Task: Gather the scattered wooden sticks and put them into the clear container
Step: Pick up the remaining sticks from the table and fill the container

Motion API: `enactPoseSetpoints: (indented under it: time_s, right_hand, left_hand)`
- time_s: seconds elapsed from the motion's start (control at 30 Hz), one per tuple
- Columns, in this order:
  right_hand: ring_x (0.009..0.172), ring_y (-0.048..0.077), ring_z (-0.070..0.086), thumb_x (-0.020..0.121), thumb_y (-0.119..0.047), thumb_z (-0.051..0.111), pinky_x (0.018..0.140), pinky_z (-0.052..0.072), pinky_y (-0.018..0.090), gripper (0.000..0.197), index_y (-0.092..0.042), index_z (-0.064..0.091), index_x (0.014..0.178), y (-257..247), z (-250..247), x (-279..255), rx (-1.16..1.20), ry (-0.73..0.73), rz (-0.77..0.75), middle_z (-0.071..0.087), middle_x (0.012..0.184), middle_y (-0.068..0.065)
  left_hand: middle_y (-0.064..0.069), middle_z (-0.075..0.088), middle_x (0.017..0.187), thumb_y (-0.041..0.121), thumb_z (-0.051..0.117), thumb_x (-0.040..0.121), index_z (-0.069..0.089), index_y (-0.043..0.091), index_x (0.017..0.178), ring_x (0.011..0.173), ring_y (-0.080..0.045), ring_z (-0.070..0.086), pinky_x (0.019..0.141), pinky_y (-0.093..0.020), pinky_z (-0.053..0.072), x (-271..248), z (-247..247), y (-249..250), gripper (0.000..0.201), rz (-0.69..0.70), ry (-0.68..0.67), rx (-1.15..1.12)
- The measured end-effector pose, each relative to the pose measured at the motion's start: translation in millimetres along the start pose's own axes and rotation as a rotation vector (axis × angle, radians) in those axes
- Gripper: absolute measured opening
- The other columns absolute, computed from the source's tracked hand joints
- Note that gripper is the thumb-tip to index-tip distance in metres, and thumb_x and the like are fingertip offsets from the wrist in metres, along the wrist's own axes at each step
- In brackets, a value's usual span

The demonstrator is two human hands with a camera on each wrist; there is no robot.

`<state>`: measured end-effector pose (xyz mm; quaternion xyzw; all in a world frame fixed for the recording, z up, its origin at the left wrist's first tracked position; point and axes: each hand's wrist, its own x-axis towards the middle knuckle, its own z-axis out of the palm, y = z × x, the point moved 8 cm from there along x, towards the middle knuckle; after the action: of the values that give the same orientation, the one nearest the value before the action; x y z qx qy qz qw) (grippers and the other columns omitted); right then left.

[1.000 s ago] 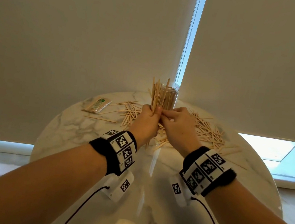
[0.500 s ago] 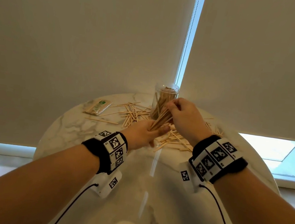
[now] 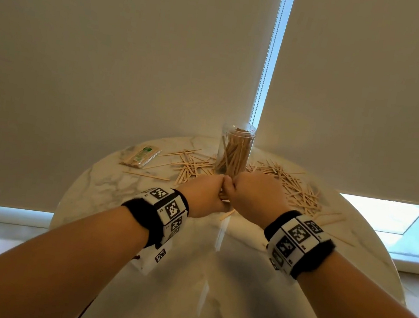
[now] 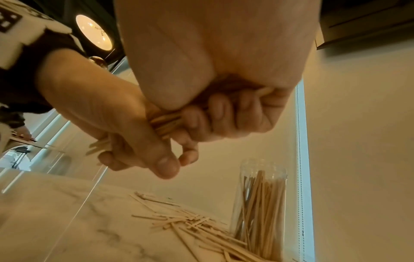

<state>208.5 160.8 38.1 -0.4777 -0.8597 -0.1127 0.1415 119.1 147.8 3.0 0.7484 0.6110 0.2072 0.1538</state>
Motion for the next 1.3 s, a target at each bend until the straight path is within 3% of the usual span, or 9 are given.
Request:
enactPoseSetpoints:
  time_s: [0.17,0.33,0.43,0.57,0.67,0.8,1.03,1.2,1.3]
  right_hand:
    - [0.05,0.012,0.05,0.107,-0.042,0.02,0.049,0.044,0.026,0.056,-0.02,0.057,0.071,4.6,0.0,-4.9,-0.086,0.03,-0.022,0.048,0.056,-0.006]
    - [0.051,0.013,0.042,0.106,-0.031,0.028,0.045,0.028,0.026,0.035,-0.016,0.049,0.082,45.8,-1.9,-10.2,-0.034,0.012,0.136,0.041,0.061,-0.005]
    - [0.049,0.013,0.043,0.104,-0.034,0.027,0.044,0.027,0.025,0.046,-0.016,0.049,0.068,67.3,-4.7,-11.9,0.078,0.032,0.287,0.048,0.06,-0.002]
    - [0.05,0.013,0.048,0.104,-0.039,0.027,0.046,0.03,0.025,0.055,-0.014,0.057,0.066,49.7,-3.8,-6.5,0.257,0.082,0.303,0.053,0.059,-0.001]
    - [0.049,0.016,0.048,0.102,-0.041,0.031,0.049,0.033,0.027,0.056,-0.013,0.057,0.062,51.0,2.1,-6.9,0.383,0.077,0.337,0.052,0.056,0.001]
    - [0.048,0.016,0.045,0.101,-0.039,0.033,0.047,0.032,0.027,0.053,-0.013,0.056,0.061,62.4,0.9,-11.5,0.424,0.076,0.385,0.049,0.055,0.0]
    - [0.048,0.014,0.047,0.104,-0.042,0.028,0.049,0.033,0.027,0.056,-0.014,0.056,0.064,45.2,-4.0,-6.5,0.388,0.092,0.335,0.051,0.056,-0.001]
    - [0.049,0.013,0.049,0.105,-0.047,0.022,0.048,0.033,0.027,0.06,-0.015,0.057,0.068,48.1,-2.6,-4.6,0.266,0.092,0.302,0.053,0.058,-0.001]
    - [0.057,0.017,0.058,0.105,-0.052,0.025,0.055,0.046,0.032,0.065,-0.013,0.065,0.072,41.9,0.0,-5.4,0.38,0.105,0.287,0.062,0.063,0.002]
  left_hand:
    - [0.008,0.069,0.097,0.049,0.081,0.077,0.052,0.03,0.122,0.067,-0.008,0.063,0.055,-0.022,0.051,-1.0,-3.5,4.4,0.056,-0.011,-0.098,-0.093]
    - [0.009,0.072,0.098,0.085,0.05,0.077,0.05,0.035,0.126,0.086,-0.008,0.068,0.076,-0.033,0.054,-2.9,-38.4,-12.5,0.07,-0.072,0.117,-0.214]
    - [0.0,0.069,0.107,0.075,0.03,0.093,0.053,0.023,0.127,0.095,-0.018,0.069,0.088,-0.045,0.056,-1.9,-46.3,-30.2,0.066,-0.272,0.237,-0.569]
    - [-0.017,0.075,0.099,0.056,0.033,0.103,0.06,0.006,0.114,0.085,-0.035,0.075,0.08,-0.048,0.061,2.9,-18.5,2.0,0.057,-0.293,0.076,-0.952]
    - [-0.018,0.075,0.097,0.046,0.038,0.106,0.06,0.006,0.11,0.084,-0.033,0.075,0.078,-0.046,0.062,6.0,-23.0,3.1,0.046,-0.256,0.149,-0.938]
    - [-0.01,0.069,0.113,0.057,0.04,0.101,0.057,0.016,0.119,0.097,-0.027,0.07,0.079,-0.043,0.061,9.2,-41.8,-25.0,0.048,-0.362,0.366,-0.894]
    - [-0.012,0.078,0.094,0.05,0.033,0.106,0.064,0.009,0.113,0.09,-0.026,0.074,0.088,-0.046,0.06,6.1,-27.2,1.5,0.052,-0.357,0.259,-1.17]
    - [-0.009,0.077,0.091,0.054,0.059,0.095,0.062,0.011,0.111,0.071,-0.021,0.075,0.064,-0.034,0.062,7.4,-29.0,-0.9,0.047,-0.258,0.228,-1.003]
    - [-0.003,0.069,0.07,0.049,0.073,0.086,0.062,0.009,0.087,0.049,-0.007,0.059,0.048,-0.02,0.05,6.8,-28.9,-3.5,0.041,-0.175,0.273,-0.73]
